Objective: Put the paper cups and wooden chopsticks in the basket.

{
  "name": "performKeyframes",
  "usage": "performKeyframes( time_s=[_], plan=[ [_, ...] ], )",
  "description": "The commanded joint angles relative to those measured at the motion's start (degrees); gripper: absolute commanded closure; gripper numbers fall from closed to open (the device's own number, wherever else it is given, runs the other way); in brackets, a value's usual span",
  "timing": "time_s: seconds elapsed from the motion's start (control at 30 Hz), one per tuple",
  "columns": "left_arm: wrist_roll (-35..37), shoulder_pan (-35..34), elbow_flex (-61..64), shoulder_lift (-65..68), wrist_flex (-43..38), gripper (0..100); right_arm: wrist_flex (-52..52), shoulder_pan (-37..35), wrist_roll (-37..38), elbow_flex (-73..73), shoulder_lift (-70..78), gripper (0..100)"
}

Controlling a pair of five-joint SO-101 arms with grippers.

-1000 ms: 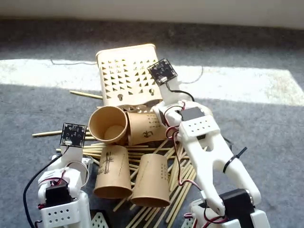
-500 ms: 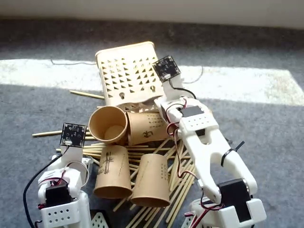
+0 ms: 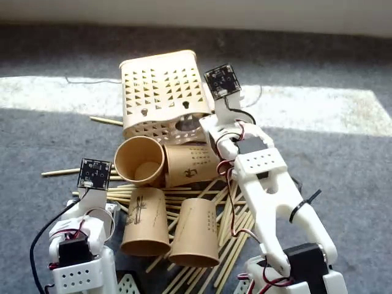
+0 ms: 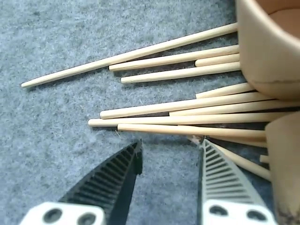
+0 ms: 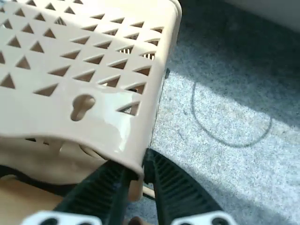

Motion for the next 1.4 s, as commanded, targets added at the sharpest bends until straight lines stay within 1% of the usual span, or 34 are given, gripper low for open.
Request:
performKeyframes(
  time_s=[0.0, 0.13, 0.23, 0.3, 0.4, 0.7, 1.13, 1.37],
  plan=[
    [-0.35, -0.4, 1.1, -0.4, -0.88, 81, -1.27, 0.75, -3.08, -1.89, -6.2, 99.2],
    [-0.35, -0.4, 1.1, -0.4, -0.88, 81, -1.27, 1.89, -7.56, -1.89, -10.59, 99.2],
    [-0.35, -0.4, 1.1, -0.4, -0.88, 81, -1.19, 2.33, -9.49, -1.89, -12.53, 99.3],
    [-0.35, -0.4, 1.1, -0.4, -0.88, 81, 0.75, 2.33, -10.2, -2.07, -13.14, 99.3],
    [-0.35, -0.4, 1.1, -0.4, -0.88, 81, 6.29, 2.59, -10.2, -2.51, -13.76, 99.3],
    [-0.35, -0.4, 1.1, -0.4, -0.88, 81, 16.4, 4.0, -10.2, -9.36, -13.85, 99.3],
    [-0.35, -0.57, 1.1, -0.4, -0.88, 81, 35.82, 4.0, -10.2, -24.48, -13.32, 99.3],
    [-0.35, -0.57, 1.1, -0.4, -0.88, 81, 40.22, 4.09, -10.2, -26.77, -13.23, 99.3]
  ],
)
